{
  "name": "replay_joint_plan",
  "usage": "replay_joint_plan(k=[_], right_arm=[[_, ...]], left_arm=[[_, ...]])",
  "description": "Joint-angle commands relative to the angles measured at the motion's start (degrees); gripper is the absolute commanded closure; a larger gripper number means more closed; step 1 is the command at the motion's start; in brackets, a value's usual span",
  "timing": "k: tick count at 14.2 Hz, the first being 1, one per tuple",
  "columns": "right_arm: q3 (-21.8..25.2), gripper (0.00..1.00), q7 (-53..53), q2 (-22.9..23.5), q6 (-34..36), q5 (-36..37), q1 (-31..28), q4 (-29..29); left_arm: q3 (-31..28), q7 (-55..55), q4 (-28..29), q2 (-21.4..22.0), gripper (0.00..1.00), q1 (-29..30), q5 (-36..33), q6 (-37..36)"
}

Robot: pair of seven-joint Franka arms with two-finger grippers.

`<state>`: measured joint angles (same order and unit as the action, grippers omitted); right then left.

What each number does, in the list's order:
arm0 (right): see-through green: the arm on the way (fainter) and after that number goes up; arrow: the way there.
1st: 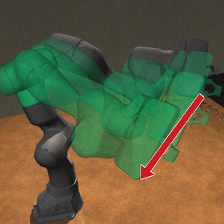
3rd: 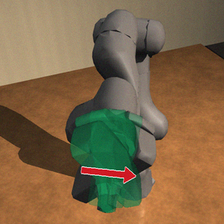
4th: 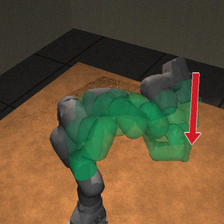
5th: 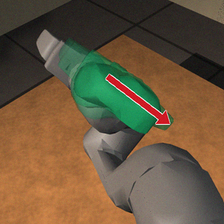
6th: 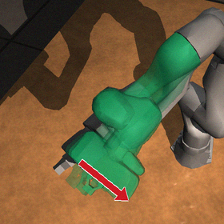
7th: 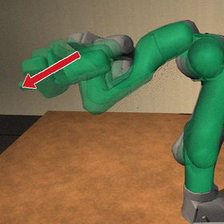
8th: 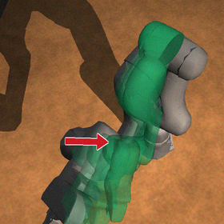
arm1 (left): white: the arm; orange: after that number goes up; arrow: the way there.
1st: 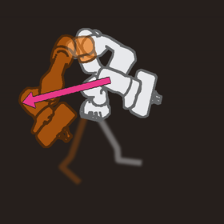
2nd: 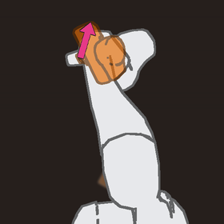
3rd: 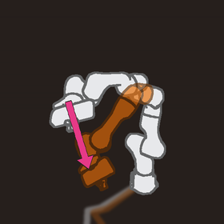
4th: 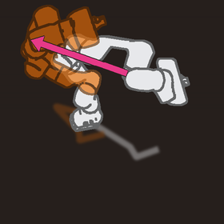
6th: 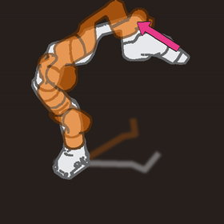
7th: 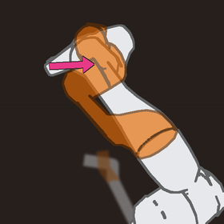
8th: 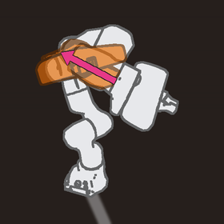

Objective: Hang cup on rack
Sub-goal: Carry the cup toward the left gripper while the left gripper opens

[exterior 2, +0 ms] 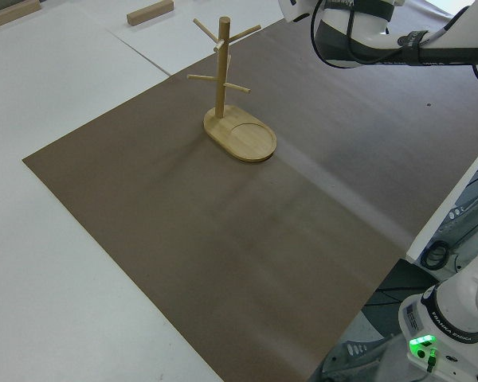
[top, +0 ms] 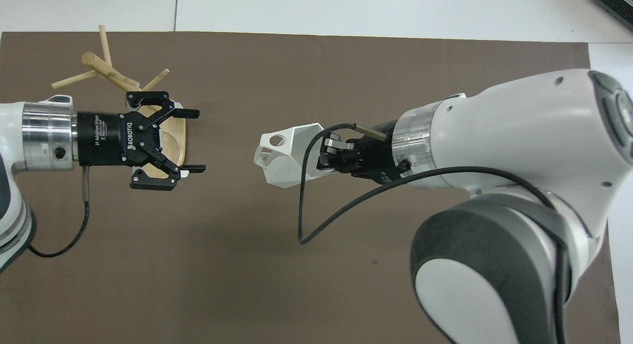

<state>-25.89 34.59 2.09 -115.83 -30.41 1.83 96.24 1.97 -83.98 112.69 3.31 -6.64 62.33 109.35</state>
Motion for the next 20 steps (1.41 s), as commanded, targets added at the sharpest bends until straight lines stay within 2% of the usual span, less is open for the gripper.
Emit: replay_joint_plan(k=[1, 6, 8, 10, 14, 16, 20], right_arm=[[-0.2, 1.00, 4.2, -0.9, -6.3, -1.6, 3.8, 3.1], [-0.2, 1.00, 5.9, -0.2, -8.4, -1.8, 7.5, 3.5], [-0.2, 1.00, 6.2, -0.2, -8.4, -1.8, 7.7, 3.6], [-0.3, 1.00, 7.4, -0.2, -8.4, -3.2, 7.8, 4.0], [-0.3, 1.00, 7.8, -0.2, -8.4, -4.7, 8.2, 4.0], [-0.3, 1.00, 7.7, -0.2, -8.5, -4.7, 8.2, 4.0], [-0.3, 1.00, 7.6, 0.0, -10.2, -4.7, 8.1, 4.0]], left_arm=[[-0.6, -0.8, 1.8, 0.6, 0.00, -2.6, 1.5, 1.7], [-0.8, -1.4, 1.6, 0.7, 0.00, -1.7, 1.0, -2.6], [-0.9, -1.4, 1.3, 0.7, 0.00, -1.2, -0.4, -4.8], [-1.1, -1.1, 1.2, 0.8, 0.00, 0.0, -4.9, -7.7], [-1.2, -1.1, -1.4, -1.0, 0.00, 2.1, -7.7, -8.1], [-1.0, -1.1, -2.5, -2.1, 0.00, 5.0, -8.3, -9.5], [-0.8, -1.1, -2.4, -1.6, 0.00, 4.5, -9.0, -14.0]])
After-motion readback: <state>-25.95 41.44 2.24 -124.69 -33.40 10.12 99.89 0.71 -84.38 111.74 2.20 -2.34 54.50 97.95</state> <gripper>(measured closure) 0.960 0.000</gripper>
